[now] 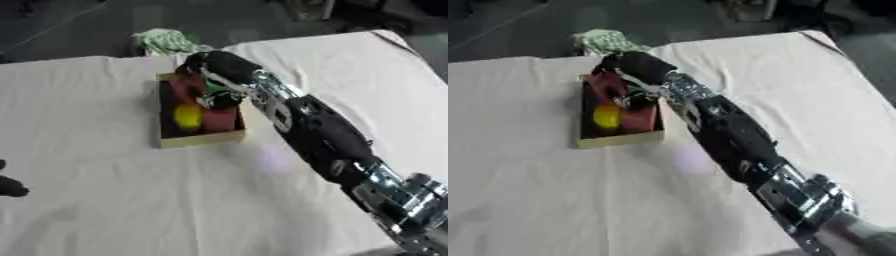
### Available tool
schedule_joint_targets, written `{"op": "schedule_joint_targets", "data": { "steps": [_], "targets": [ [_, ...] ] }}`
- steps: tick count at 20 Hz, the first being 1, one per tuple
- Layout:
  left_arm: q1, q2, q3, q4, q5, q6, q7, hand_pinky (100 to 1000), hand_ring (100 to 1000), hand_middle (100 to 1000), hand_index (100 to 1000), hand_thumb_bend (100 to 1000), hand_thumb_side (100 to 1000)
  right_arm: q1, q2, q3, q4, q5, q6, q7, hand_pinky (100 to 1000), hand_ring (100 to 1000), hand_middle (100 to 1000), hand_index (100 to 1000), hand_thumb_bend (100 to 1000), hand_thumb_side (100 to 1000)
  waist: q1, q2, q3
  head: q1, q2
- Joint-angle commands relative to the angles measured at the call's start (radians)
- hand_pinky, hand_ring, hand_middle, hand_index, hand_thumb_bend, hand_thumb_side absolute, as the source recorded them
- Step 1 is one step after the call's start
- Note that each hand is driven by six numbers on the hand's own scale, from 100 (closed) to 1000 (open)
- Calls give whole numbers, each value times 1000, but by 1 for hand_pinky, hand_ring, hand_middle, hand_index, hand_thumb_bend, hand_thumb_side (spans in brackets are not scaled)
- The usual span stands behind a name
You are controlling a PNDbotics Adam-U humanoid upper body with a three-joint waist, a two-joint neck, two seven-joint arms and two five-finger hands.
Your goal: Pick up objects on the table and place them in the box.
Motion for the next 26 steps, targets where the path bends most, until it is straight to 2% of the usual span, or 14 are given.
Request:
{"op": "schedule_joint_targets", "data": {
  "steps": [1, 3, 4, 5, 7, 13, 20, 22, 26],
  "targets": [
    [-5, 3, 2, -20, 0, 2, 1, 816, 641, 585, 831, 100, 653, -27, -39, -11, -41, -16, 11, 26, 775, 815, 783, 906, 100, 108, -1, -21, 0, 1, -12],
    [-5, 4, 2, -20, -1, 3, 1, 815, 641, 585, 831, 100, 654, -30, -48, -11, -56, -21, 19, 53, 794, 837, 816, 929, 100, 116, -1, -21, -1, 1, -12],
    [-4, 4, 2, -20, -1, 3, 1, 816, 641, 585, 831, 100, 655, -30, -52, -12, -65, -26, 23, 65, 800, 846, 827, 935, 100, 152, -1, -21, -1, 1, -12],
    [-4, 3, 2, -20, -1, 3, 2, 816, 641, 585, 831, 100, 654, -30, -56, -13, -75, -33, 27, 77, 800, 848, 829, 936, 100, 116, -1, -21, -2, 1, -12],
    [-2, 4, 3, -20, -3, 3, 3, 816, 641, 585, 831, 100, 655, -30, -69, -16, -106, -53, 33, 91, 801, 849, 828, 936, 100, 104, -1, -21, -4, 2, -12],
    [3, 6, 9, -20, -9, 8, 9, 815, 640, 584, 830, 100, 660, 16, -153, -18, -249, -143, 32, 110, 810, 854, 819, 940, 100, 100, -10, -24, -21, 17, -9],
    [10, 15, 19, -20, -20, 13, 22, 815, 640, 584, 830, 100, 664, 172, -299, -32, -423, -250, -12, 89, 822, 868, 838, 958, 100, 133, -24, -25, -50, 45, -6],
    [10, 17, 22, -20, -23, 14, 26, 815, 640, 584, 830, 100, 666, 222, -331, -31, -474, -282, -20, 110, 831, 883, 862, 971, 100, 168, -27, -23, -59, 53, -7],
    [9, 18, 27, -20, -28, 16, 32, 816, 640, 584, 830, 100, 669, 328, -374, -47, -580, -347, -27, 172, 843, 914, 900, 988, 100, 177, -32, -18, -73, 66, -10]
  ]
}}
